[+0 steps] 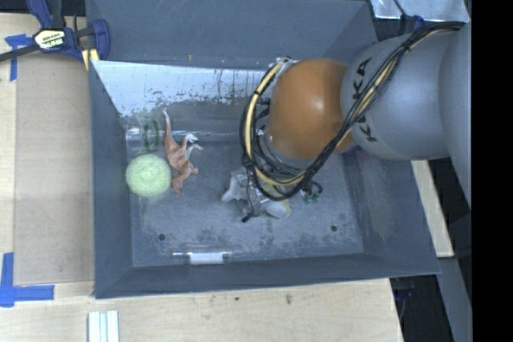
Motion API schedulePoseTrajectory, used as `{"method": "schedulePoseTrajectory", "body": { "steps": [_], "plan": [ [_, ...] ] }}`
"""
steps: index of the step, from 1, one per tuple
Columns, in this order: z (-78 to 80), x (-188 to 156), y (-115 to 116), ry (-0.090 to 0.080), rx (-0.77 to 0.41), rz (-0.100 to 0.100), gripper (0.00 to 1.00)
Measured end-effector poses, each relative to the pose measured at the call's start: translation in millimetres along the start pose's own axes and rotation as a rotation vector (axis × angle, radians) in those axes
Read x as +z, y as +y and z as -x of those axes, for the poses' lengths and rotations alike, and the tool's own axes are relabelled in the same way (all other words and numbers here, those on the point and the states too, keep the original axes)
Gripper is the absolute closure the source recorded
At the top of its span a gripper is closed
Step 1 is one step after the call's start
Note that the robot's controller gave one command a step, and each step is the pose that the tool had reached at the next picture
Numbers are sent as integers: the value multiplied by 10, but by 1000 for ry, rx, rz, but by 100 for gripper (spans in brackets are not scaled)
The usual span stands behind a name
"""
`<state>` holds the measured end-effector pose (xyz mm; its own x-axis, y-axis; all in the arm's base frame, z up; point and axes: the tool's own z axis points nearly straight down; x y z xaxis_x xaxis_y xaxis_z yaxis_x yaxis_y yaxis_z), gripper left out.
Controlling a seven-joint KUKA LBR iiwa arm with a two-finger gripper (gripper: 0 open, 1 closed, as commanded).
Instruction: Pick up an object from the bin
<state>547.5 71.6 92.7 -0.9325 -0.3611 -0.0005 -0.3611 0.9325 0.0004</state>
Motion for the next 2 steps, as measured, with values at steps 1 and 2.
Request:
{"method": "schedulePoseTrajectory", "body": {
  "steps": [1,2],
  "plan": [
    [-12,-205,4,4,0,1,100],
    [6,-388,-1,-2,0,0,100]
  ]
}}
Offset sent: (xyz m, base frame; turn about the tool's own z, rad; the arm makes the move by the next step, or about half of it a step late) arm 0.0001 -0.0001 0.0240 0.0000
